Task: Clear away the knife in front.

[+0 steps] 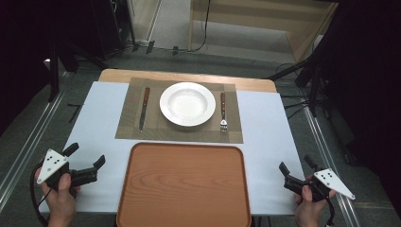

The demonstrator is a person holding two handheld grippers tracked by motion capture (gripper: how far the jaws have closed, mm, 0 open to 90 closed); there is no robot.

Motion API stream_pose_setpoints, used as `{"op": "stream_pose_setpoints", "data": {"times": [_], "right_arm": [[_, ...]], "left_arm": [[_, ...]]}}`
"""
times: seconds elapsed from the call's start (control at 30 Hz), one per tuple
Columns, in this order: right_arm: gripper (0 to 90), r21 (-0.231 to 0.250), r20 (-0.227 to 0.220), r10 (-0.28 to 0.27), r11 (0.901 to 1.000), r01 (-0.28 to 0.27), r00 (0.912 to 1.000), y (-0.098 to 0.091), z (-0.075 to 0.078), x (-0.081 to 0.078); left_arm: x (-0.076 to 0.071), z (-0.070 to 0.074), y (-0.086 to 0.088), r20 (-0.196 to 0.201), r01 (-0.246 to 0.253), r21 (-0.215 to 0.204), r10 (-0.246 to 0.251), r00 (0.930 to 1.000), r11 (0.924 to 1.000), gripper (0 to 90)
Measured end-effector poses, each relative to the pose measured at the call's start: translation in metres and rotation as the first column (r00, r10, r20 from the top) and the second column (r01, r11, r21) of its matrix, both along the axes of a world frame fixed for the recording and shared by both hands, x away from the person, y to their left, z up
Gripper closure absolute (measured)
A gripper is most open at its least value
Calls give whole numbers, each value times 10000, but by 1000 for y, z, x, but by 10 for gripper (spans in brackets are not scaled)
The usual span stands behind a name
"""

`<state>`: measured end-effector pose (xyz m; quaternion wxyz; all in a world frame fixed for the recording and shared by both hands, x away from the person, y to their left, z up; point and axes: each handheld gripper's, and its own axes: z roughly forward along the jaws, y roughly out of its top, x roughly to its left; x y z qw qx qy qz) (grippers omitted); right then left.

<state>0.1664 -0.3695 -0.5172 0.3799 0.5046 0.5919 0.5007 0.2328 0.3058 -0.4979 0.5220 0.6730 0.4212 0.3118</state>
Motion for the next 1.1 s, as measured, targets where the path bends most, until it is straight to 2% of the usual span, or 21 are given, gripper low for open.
{"op": "stream_pose_setpoints", "data": {"times": [0.13, 0.3, 0.4, 0.47, 0.63, 0.8, 0.93, 1.1], "right_arm": [[5, 40, -10, 58, 10000, -58, 10000, 0, 0, 1], [5, -233, -79, 257, 9994, -259, 9996, 3, -1, 2], [5, -274, -62, 300, 9992, -301, 9995, 4, -1, 3], [5, -265, -73, 306, 9992, -308, 9995, 4, -1, 3], [5, -343, -70, 405, 9986, -407, 9992, 5, -1, 3], [5, -353, -133, 358, 9987, -362, 9993, 7, -2, 4], [5, -446, -182, 403, 9982, -410, 9990, 8, -3, 5], [5, -556, -180, 454, 9974, -463, 9988, 9, -3, 6]], "left_arm": [[3, 7, -6, -73, 35, 95, -34, 10000, 9999, 0], [7, 17, -17, -52, 132, 181, -132, 9999, 9997, 0], [12, 23, -22, -100, 284, 212, -282, 9996, 9994, 0], [16, 27, -25, -195, 506, 33, -506, 9985, 9987, 0], [27, 36, -33, -250, 736, 194, -731, 9970, 9971, 0], [36, 43, -41, -237, 1258, 149, -1254, 9918, 9919, 0], [45, 49, -48, -330, 1374, 63, -1371, 9900, 9905, 0], [57, 56, -60, -550, 1481, 263, -1465, 9877, 9886, 0]]}}
